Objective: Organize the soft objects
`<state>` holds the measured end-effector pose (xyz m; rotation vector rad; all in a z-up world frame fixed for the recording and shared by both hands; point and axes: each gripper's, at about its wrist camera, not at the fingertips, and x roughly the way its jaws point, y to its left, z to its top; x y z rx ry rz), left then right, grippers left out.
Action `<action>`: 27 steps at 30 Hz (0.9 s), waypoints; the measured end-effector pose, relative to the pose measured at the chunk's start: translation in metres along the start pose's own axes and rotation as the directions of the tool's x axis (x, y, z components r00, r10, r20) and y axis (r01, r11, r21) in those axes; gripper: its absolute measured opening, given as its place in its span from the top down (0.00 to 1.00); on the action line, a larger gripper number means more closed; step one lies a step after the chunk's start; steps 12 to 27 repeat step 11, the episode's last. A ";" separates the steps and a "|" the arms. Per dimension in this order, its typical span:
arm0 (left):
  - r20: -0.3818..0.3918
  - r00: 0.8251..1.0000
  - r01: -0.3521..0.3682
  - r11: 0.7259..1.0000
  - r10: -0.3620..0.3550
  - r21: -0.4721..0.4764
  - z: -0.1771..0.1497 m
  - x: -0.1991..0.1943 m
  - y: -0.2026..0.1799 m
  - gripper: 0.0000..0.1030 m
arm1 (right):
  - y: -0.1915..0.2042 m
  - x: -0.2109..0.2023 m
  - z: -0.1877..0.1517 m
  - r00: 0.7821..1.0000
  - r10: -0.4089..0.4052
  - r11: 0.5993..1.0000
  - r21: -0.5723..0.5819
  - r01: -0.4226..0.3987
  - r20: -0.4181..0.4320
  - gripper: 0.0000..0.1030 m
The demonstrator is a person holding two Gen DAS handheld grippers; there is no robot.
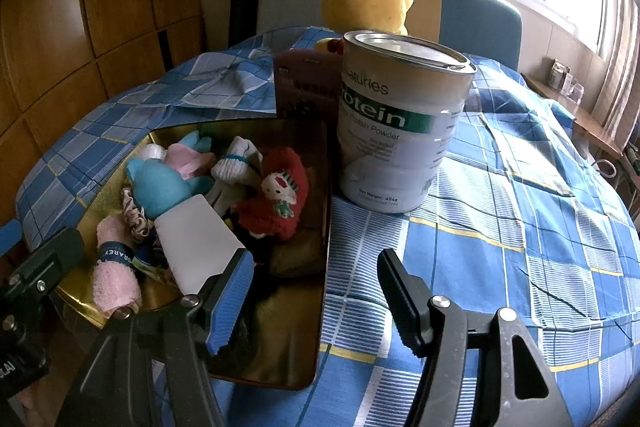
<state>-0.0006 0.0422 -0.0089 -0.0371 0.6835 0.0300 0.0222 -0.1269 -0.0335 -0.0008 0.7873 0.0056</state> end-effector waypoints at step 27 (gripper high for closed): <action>0.010 1.000 0.003 1.000 -0.003 0.014 -0.002 0.002 0.001 0.00 | -0.004 -0.003 0.001 1.000 0.003 1.000 0.016 -0.003 0.010 0.37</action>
